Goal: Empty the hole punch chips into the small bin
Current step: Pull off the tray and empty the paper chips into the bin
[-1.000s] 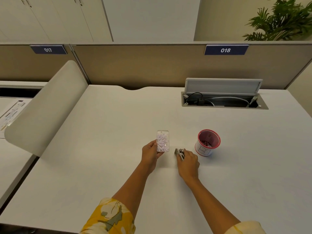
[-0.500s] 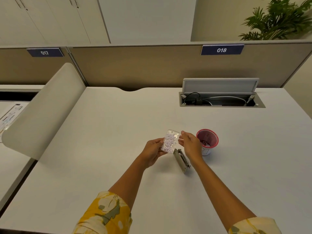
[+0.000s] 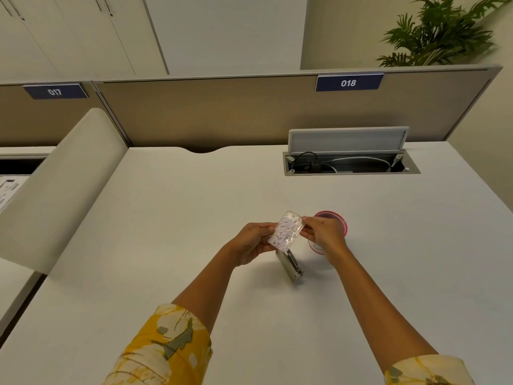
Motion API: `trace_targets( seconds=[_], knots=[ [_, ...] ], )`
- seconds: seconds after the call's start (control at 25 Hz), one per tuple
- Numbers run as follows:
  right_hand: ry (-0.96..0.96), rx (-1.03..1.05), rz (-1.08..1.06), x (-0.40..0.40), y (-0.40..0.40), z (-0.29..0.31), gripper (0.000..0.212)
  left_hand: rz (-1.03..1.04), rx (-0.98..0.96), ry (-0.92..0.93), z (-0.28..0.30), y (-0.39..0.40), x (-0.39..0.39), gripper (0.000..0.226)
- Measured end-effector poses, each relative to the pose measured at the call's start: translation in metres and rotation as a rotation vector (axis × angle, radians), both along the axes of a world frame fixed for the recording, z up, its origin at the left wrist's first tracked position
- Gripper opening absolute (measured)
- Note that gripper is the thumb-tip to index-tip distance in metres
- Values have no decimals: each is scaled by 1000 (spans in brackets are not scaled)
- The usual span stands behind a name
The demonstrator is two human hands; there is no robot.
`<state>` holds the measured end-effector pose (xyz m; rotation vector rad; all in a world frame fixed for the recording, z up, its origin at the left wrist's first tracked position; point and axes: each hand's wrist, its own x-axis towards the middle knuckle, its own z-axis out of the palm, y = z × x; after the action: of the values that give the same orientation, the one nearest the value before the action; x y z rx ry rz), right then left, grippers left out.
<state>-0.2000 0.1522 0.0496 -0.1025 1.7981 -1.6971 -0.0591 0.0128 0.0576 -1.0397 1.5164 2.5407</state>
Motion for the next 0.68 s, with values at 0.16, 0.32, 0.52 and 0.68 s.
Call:
trace_targets(
  seconds=[0.16,0.32,0.52,0.68],
  knots=[
    [18,50,-125,-19,19,7,8,32,55,3,-1,13,-13,33],
    [47,61,-265,-47,43,9,24,71,-117,3,-11,27,-21,35],
    [179,100,-387,-66,67,4,28,-81,-667,-25,-13,45,-30,42],
    [355,219,-385,-65,70,-3,23,-257,-1009,24,-11,61,-36,52]
  ],
)
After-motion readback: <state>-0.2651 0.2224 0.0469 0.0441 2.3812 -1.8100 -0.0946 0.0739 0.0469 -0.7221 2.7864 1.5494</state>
